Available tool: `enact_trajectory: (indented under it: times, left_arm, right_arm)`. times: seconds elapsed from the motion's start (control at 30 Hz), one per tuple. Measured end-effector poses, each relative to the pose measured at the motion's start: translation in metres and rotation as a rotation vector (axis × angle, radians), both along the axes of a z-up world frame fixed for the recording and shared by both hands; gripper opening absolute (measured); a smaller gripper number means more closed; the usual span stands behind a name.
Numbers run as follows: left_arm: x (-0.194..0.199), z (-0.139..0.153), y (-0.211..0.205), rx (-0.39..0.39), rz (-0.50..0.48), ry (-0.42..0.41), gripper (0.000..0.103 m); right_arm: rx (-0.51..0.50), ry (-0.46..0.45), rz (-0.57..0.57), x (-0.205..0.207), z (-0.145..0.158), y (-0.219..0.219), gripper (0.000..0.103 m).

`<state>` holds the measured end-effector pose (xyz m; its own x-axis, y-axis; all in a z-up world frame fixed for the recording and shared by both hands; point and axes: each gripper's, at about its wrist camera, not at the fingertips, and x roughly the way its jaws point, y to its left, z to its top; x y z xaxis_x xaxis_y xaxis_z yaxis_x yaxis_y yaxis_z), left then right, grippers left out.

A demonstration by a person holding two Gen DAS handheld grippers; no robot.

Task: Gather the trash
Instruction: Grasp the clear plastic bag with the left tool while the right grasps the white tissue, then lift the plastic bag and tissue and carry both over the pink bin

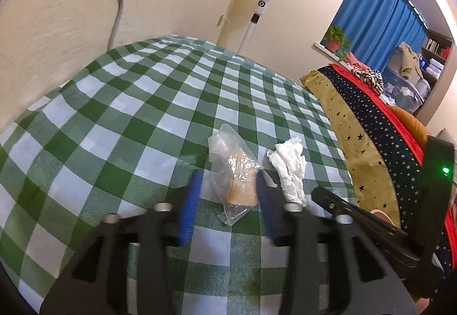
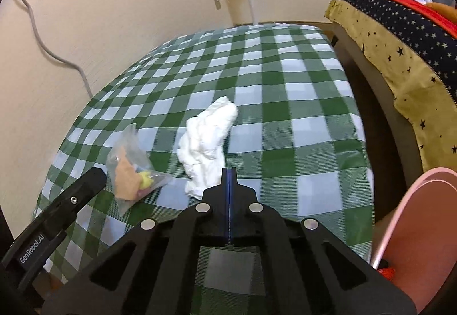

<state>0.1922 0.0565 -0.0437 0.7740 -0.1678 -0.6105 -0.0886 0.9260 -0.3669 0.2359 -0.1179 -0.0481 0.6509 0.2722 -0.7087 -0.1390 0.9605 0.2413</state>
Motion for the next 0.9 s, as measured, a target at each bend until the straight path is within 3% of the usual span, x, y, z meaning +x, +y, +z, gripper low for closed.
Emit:
enact_trajectory:
  times: [0.1,0.23,0.33,0.37,0.43,0.57,0.63,0.9]
  left_arm:
    - [0.004,-0.003,0.0,-0.002,0.007,0.017,0.045]
    - [0.01,-0.008,-0.002,-0.006,-0.007,0.057,0.045]
    - [0.011,-0.012,-0.002,-0.018,-0.027,0.077,0.044]
    - [0.011,-0.013,-0.002,-0.023,-0.037,0.082,0.042]
    - [0.011,-0.014,-0.003,-0.027,-0.049,0.084,0.028]
    - [0.01,-0.016,-0.002,-0.04,-0.064,0.089,0.013]
    - [0.01,-0.016,-0.003,-0.035,-0.065,0.089,0.007]
    - [0.004,-0.005,-0.001,-0.004,-0.063,0.061,0.001]
  right_arm:
    - [0.027,0.006,0.011,0.001,0.0,-0.003,0.001]
    - [0.071,0.008,0.028,0.003,0.0,0.0,0.01]
    - [0.066,0.012,0.031,0.005,-0.001,0.003,0.027]
    - [0.07,0.015,0.033,0.005,-0.001,0.003,0.03]
    - [0.072,0.021,0.037,0.006,-0.003,0.005,0.036]
    - [0.041,0.047,0.052,0.009,-0.009,0.011,0.037]
    - [0.033,0.05,0.058,0.01,-0.009,0.013,0.017]
    - [-0.014,0.005,0.06,0.0,-0.001,0.015,0.01]
